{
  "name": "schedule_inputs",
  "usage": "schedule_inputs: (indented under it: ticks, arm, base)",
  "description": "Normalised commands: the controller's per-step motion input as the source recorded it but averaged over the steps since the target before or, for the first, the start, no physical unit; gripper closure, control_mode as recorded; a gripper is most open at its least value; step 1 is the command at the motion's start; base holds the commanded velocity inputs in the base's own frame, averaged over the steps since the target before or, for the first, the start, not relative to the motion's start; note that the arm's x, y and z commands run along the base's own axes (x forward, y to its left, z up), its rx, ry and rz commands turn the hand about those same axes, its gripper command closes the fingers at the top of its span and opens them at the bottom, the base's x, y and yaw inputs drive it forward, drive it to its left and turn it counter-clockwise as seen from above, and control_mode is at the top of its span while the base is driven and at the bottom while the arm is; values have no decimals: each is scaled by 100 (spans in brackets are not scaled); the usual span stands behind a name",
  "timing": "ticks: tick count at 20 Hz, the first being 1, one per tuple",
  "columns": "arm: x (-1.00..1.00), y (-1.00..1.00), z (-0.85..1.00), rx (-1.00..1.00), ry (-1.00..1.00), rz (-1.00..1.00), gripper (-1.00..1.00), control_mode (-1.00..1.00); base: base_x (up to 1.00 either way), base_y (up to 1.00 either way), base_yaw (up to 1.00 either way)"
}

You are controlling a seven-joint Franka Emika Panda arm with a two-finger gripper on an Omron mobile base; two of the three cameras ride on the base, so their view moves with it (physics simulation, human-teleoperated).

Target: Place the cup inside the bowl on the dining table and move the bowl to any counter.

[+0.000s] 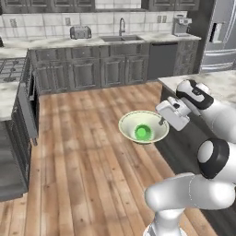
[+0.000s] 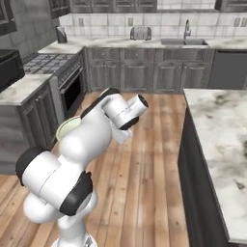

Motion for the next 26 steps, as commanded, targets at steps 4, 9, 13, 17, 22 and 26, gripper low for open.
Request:
schedule_inputs:
  ticks: [4,9,13,17,22,26]
  arm:
    - [0,0,0,0,0,0,100,100]
    - [0,0,0,0,0,0,100,100]
    - [0,0,0,0,0,0,100,100]
    - [0,0,0,0,0,0,100,100]
    - [0,0,0,0,0,0,100,100]
    - [0,0,0,0,0,0,100,100]
  base:
    - [80,54,-8]
    - [89,50,-5]
    - [92,16,0]
    - [94,0,2]
    - [100,0,3]
    - [100,0,2]
